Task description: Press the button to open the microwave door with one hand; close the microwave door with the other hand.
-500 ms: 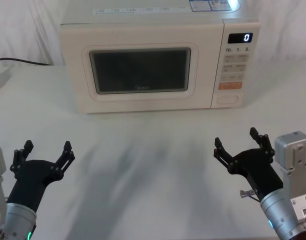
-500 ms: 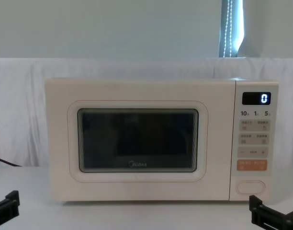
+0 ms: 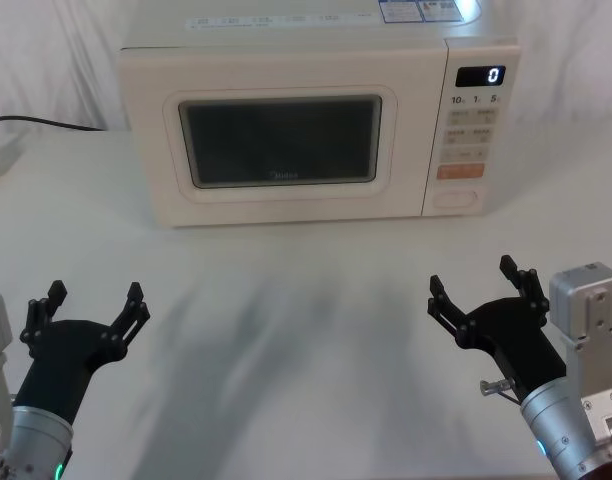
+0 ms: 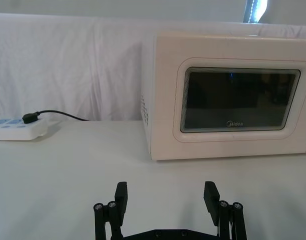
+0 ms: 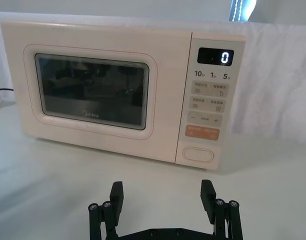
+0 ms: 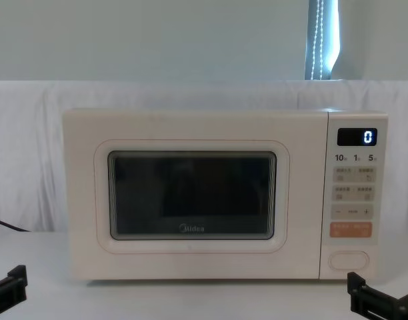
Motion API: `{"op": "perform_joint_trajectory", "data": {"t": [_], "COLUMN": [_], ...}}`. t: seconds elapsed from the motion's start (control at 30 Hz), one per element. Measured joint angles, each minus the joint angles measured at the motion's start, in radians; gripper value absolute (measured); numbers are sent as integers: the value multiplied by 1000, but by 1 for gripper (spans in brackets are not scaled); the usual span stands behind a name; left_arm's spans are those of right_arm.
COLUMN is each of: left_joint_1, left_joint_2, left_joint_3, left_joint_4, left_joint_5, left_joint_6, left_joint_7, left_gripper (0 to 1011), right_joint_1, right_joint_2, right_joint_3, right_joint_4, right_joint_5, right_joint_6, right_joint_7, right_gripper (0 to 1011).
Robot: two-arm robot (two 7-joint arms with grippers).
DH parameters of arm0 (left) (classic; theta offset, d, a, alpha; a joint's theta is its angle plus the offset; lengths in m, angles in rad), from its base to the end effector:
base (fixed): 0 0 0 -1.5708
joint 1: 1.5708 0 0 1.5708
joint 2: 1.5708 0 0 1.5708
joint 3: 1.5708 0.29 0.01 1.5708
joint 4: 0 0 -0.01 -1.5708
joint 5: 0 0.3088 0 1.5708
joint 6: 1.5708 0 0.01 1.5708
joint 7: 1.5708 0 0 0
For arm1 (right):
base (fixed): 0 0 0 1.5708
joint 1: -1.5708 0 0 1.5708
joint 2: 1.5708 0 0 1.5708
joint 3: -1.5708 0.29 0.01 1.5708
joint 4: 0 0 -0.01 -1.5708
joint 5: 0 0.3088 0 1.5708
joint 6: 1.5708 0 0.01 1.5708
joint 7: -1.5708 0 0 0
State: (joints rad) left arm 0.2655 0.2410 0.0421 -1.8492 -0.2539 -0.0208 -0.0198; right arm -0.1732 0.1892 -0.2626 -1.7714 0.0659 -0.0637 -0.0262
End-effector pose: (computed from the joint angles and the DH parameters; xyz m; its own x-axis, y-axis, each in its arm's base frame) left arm 0.2529 0.0376 -0.2853 0.1244 0.9917 -0.0327 -0.9921 0.1239 -0.0176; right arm 0.2658 0.0383 -0.2975 0.2627 -0.9625 0.0674 0.9628 0.2661 0.0479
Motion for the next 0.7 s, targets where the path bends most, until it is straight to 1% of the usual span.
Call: {"op": "perform_joint_trajectory", "data": {"t": [0.7], "left_joint_1": [0], "left_joint_2": [0], "left_joint_3": [0], "left_joint_4": [0], "left_joint_5": [0], "left_joint_6": [0], "left_joint_7": [0], "left_gripper": [1001], "right_joint_1": [0], "right_joint_2": [0], "right_joint_3": [0], "right_joint_4": [0], "right_joint_5": [0], "right_joint_6": [0], "right_joint_7": [0], "right_gripper": [1002]}}
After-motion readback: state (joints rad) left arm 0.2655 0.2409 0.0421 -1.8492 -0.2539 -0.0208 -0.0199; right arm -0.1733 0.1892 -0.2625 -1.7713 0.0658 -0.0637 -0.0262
